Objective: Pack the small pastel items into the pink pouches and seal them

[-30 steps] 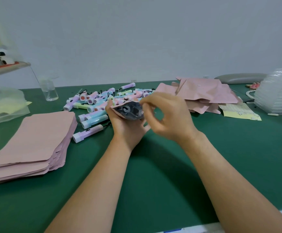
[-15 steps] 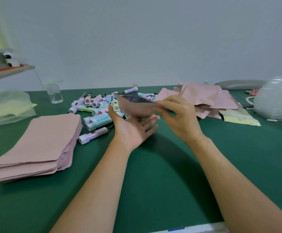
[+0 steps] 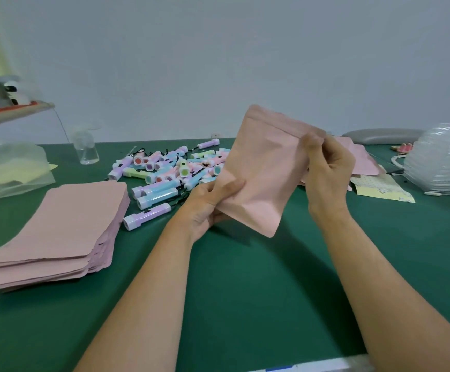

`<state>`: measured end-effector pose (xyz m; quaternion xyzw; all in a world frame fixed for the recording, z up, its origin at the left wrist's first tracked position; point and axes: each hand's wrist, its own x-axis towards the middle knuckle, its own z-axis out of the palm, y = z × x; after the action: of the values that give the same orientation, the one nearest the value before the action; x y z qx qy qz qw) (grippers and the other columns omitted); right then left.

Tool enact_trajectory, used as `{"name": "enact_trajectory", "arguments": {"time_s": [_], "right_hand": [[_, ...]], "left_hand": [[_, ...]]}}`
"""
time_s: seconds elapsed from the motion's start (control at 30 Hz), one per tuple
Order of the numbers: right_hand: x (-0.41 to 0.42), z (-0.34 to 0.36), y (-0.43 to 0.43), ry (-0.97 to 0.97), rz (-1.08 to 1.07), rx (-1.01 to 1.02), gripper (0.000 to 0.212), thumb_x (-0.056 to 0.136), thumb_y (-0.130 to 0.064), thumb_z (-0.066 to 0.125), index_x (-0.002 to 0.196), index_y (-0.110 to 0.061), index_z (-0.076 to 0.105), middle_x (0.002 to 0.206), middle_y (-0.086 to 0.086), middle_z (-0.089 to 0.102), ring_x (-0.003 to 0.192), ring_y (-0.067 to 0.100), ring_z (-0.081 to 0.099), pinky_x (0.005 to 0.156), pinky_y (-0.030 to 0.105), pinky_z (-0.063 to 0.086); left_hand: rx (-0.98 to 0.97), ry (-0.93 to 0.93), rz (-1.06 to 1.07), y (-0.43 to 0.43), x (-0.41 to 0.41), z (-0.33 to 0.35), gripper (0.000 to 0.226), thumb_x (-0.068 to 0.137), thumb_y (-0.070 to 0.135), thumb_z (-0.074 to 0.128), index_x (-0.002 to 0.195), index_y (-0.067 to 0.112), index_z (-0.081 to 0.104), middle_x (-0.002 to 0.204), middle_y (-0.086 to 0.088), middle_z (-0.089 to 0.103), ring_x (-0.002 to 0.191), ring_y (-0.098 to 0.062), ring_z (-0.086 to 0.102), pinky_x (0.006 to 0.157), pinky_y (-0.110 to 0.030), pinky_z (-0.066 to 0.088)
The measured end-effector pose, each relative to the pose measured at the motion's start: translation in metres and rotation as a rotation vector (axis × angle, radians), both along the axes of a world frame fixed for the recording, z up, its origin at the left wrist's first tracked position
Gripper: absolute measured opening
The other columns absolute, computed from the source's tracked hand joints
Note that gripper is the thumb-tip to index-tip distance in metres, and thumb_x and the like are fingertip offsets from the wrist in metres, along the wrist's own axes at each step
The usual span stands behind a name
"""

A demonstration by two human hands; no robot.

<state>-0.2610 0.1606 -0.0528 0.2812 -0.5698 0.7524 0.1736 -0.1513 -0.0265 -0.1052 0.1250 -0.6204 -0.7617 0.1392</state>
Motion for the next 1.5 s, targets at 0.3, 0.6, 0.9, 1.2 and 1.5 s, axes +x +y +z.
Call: {"name": "enact_trajectory", "arguments": {"time_s": [0.3,0.6,0.9,1.2,1.5], "right_hand": [[-0.018,-0.027,-0.002,-0.159,0.076,0.26,0.044,0.093,-0.02,0.058,0.057,-0.017,0.032,0.06,-0.007,0.025,0.059,0.012,0.024,0.054,0.028,0.018],[-0.009,-0.04,-0.014,-0.272,0.354,0.429,0.029,0.099,-0.024,0.064,0.093,0.003,0.074,0.093,0.008,0.074,0.085,0.025,0.066,0.08,0.039,0.049],[-0.006,-0.046,-0.012,-0.235,0.454,0.524,0.024,0.083,-0.037,0.085,0.088,-0.014,0.082,0.089,0.009,0.08,0.077,0.02,0.074,0.068,0.03,0.056],[-0.004,-0.044,-0.009,-0.175,0.452,0.596,0.024,0.084,-0.041,0.083,0.09,-0.018,0.082,0.089,0.006,0.08,0.085,0.03,0.077,0.077,0.042,0.061],[-0.019,-0.041,0.011,-0.196,0.435,0.654,0.017,0.086,-0.033,0.083,0.092,-0.018,0.082,0.09,0.004,0.08,0.083,0.017,0.075,0.076,0.029,0.057]], "left_hand": [[-0.069,0.018,0.028,0.0,0.004,0.0,0.052,0.076,0.054,0.09,0.119,0.025,0.079,0.119,-0.001,0.079,0.108,-0.02,0.077,0.082,-0.032,0.064],[-0.018,-0.026,0.14,-0.004,0.005,0.003,0.041,0.081,0.042,0.088,0.109,0.012,0.081,0.108,-0.011,0.081,0.097,-0.027,0.077,0.087,-0.037,0.059],[-0.141,-0.042,0.125,0.005,0.003,0.006,0.015,0.091,0.033,0.079,0.1,0.022,0.083,0.101,-0.007,0.082,0.088,-0.024,0.079,0.076,-0.033,0.061],[-0.212,0.024,0.153,0.007,0.001,0.001,0.072,0.064,0.04,0.096,0.129,0.031,0.067,0.118,-0.001,0.076,0.104,-0.02,0.075,0.085,-0.033,0.063],[-0.26,0.029,0.194,0.021,-0.017,-0.001,0.069,0.066,0.042,0.095,0.127,0.036,0.063,0.133,-0.007,0.068,0.119,-0.028,0.069,0.101,-0.048,0.058]]}}
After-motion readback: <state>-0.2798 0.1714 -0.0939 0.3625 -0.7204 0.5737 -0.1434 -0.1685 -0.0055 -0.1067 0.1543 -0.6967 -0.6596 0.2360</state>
